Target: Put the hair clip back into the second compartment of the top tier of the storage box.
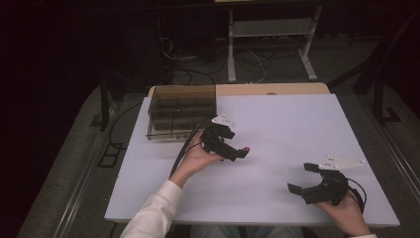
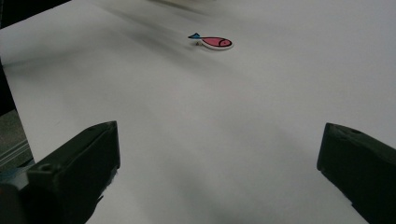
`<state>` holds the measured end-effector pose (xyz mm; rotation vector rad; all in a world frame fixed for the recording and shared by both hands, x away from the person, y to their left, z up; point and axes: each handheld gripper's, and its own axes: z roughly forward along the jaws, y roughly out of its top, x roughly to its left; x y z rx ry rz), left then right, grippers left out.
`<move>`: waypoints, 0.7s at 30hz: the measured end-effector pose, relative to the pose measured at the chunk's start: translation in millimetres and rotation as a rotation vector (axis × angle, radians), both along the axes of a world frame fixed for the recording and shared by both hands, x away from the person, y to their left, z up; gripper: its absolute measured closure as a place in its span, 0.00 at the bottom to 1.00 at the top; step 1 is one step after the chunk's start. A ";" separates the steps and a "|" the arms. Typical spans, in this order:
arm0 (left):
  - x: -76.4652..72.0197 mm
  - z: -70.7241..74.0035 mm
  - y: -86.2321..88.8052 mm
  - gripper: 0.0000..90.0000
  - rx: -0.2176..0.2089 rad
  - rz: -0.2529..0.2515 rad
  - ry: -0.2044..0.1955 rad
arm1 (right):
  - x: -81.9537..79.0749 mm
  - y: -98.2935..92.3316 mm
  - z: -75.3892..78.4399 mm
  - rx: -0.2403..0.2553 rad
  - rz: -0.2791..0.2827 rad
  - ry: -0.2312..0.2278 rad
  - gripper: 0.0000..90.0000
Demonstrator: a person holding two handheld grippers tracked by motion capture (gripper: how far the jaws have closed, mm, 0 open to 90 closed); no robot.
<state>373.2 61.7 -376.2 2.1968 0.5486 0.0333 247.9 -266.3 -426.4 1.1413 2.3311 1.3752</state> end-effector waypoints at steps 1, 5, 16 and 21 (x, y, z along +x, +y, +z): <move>-0.2 -0.8 -0.4 0.14 -0.002 0.002 0.002 | 0.0 0.0 0.0 0.000 0.000 0.000 0.00; 0.1 -8.1 -3.4 0.14 0.004 0.002 0.013 | 0.0 -0.2 0.0 0.000 0.000 0.000 0.00; 3.7 -19.1 -7.5 0.14 0.024 0.010 0.017 | 0.1 -0.1 -0.2 -0.001 0.001 0.002 0.00; 5.6 -23.4 -7.6 0.15 0.025 0.022 0.014 | 0.0 -0.2 -0.2 -0.001 0.001 0.002 0.00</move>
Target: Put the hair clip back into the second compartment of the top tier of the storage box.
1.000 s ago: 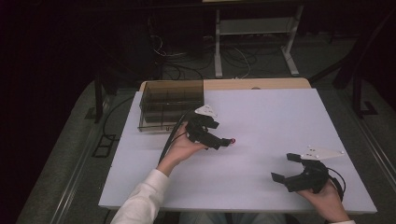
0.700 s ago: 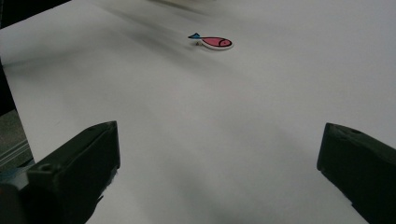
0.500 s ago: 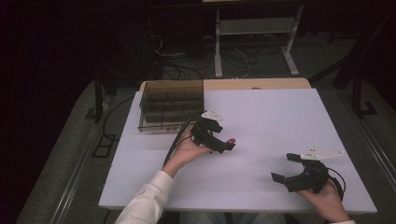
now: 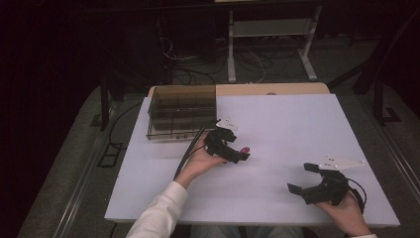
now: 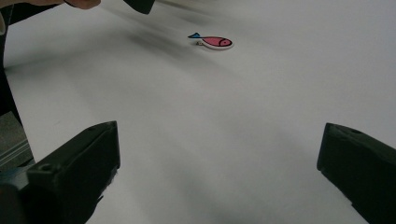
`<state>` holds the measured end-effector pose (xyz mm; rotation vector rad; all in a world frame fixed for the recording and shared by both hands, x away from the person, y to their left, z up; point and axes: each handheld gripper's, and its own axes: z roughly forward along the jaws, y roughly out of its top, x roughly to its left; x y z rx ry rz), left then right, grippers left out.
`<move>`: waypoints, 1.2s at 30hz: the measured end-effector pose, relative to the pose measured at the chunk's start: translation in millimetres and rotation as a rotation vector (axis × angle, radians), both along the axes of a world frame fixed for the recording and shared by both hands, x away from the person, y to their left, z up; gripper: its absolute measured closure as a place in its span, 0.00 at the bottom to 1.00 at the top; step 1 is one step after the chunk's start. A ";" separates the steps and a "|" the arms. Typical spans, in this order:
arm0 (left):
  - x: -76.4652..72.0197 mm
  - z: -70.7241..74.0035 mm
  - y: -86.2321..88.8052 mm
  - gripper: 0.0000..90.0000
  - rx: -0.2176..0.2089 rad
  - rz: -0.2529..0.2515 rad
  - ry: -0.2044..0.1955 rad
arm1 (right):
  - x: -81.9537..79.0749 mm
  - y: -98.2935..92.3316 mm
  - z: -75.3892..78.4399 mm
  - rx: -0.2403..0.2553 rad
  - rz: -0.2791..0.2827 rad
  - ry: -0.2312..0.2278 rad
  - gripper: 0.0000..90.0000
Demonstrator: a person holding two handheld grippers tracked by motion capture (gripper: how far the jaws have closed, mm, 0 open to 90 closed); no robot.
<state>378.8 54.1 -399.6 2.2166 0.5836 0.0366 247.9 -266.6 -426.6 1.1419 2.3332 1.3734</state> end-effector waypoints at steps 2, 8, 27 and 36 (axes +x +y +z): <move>1.1 -2.6 -0.1 0.15 0.003 0.004 -0.003 | 0.0 -0.1 -0.1 0.000 -0.001 0.000 0.00; 2.2 -10.3 -3.0 0.15 0.006 0.006 -0.006 | 0.5 0.2 -0.8 -0.005 0.000 0.003 0.00; 13.3 -32.0 -8.3 0.23 0.042 0.044 0.017 | 1.7 2.8 -2.0 -0.023 0.012 0.006 0.00; 20.4 -39.9 -5.9 0.30 0.050 0.066 0.042 | 2.6 6.1 -3.2 -0.034 0.024 0.010 0.00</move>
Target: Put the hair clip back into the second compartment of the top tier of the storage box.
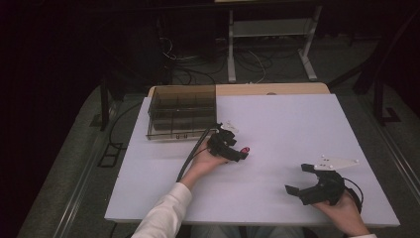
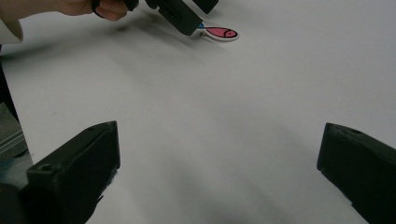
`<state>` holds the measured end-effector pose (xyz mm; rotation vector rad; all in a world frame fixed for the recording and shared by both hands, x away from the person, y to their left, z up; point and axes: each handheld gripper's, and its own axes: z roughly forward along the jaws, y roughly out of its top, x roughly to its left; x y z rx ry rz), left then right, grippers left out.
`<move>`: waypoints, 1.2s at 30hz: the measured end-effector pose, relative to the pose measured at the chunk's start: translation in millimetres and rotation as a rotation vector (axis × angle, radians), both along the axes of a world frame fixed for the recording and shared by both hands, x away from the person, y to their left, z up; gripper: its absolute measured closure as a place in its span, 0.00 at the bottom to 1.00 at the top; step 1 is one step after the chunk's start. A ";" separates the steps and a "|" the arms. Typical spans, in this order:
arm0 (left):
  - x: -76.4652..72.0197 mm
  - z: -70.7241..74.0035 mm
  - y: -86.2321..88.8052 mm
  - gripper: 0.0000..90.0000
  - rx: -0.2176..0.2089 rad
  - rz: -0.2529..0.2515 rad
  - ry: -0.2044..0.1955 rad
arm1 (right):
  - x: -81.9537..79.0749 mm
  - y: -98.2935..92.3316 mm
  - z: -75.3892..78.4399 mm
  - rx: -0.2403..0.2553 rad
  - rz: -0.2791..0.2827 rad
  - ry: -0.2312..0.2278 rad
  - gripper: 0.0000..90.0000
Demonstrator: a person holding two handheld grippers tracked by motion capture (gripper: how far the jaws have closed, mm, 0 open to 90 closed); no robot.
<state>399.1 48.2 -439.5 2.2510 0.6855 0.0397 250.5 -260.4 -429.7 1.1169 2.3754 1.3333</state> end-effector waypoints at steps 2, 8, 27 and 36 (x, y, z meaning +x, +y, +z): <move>0.2 -1.0 -0.2 0.32 0.006 0.006 0.002 | 0.1 -1.0 0.3 0.004 -0.005 -0.003 0.00; 0.7 -3.4 -0.6 0.45 0.037 -0.006 -0.003 | 0.1 -2.9 1.1 0.008 -0.013 -0.006 0.00; -5.3 -4.3 -5.5 0.71 0.106 -0.021 -0.084 | 0.2 -3.7 1.5 0.007 -0.015 -0.006 0.00; -4.0 -4.5 -3.6 0.80 0.109 -0.013 -0.091 | 0.2 -3.8 1.6 0.006 -0.017 -0.007 0.00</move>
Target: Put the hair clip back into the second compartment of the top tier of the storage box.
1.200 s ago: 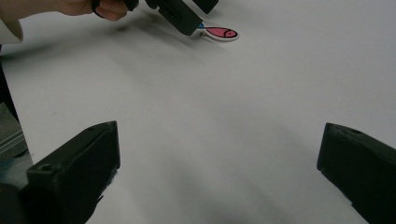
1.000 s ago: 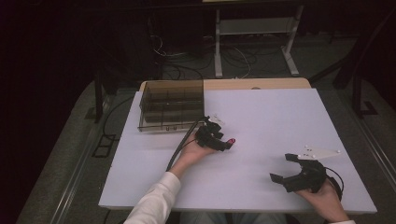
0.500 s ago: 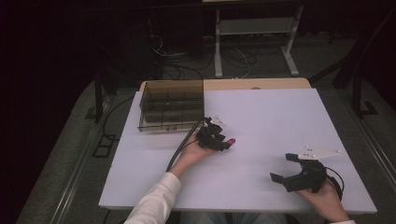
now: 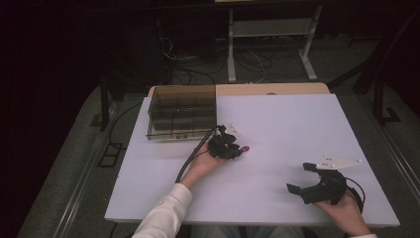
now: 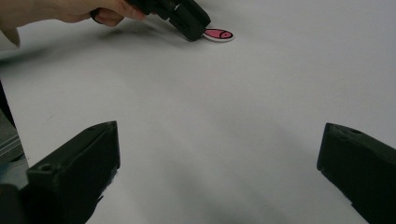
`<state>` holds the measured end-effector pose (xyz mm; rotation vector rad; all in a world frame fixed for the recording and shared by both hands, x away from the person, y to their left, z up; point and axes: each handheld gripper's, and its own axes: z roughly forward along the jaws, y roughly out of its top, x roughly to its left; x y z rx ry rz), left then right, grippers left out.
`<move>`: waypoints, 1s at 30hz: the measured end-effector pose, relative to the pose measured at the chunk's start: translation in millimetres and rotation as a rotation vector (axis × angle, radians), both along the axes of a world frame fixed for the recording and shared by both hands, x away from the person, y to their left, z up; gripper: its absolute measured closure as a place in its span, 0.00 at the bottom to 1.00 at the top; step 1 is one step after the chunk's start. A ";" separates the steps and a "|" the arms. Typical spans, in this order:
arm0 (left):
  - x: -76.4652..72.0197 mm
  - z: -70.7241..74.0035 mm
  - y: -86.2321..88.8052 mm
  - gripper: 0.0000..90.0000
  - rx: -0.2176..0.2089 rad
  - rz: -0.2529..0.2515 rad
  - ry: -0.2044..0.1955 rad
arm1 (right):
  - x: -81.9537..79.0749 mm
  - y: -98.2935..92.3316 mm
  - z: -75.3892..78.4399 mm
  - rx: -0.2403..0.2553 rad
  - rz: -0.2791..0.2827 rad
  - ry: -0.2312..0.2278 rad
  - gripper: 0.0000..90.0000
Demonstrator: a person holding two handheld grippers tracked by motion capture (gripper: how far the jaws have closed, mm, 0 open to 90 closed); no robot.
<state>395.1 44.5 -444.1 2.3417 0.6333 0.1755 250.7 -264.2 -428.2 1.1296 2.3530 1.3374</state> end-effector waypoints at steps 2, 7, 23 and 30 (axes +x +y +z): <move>0.1 0.1 0.2 0.81 0.001 -0.003 0.000 | 0.0 -0.2 0.0 0.000 -0.001 -0.001 0.00; 0.5 0.4 0.4 0.81 0.000 -0.004 0.001 | 0.1 -0.4 0.3 0.001 -0.001 -0.002 0.00; 2.6 4.0 4.0 0.82 -0.036 0.006 0.043 | 0.3 -1.1 0.5 0.000 -0.001 -0.002 0.00; 2.8 8.1 6.1 0.82 -0.090 0.007 0.085 | 0.4 -1.4 0.6 0.000 0.000 -0.004 0.00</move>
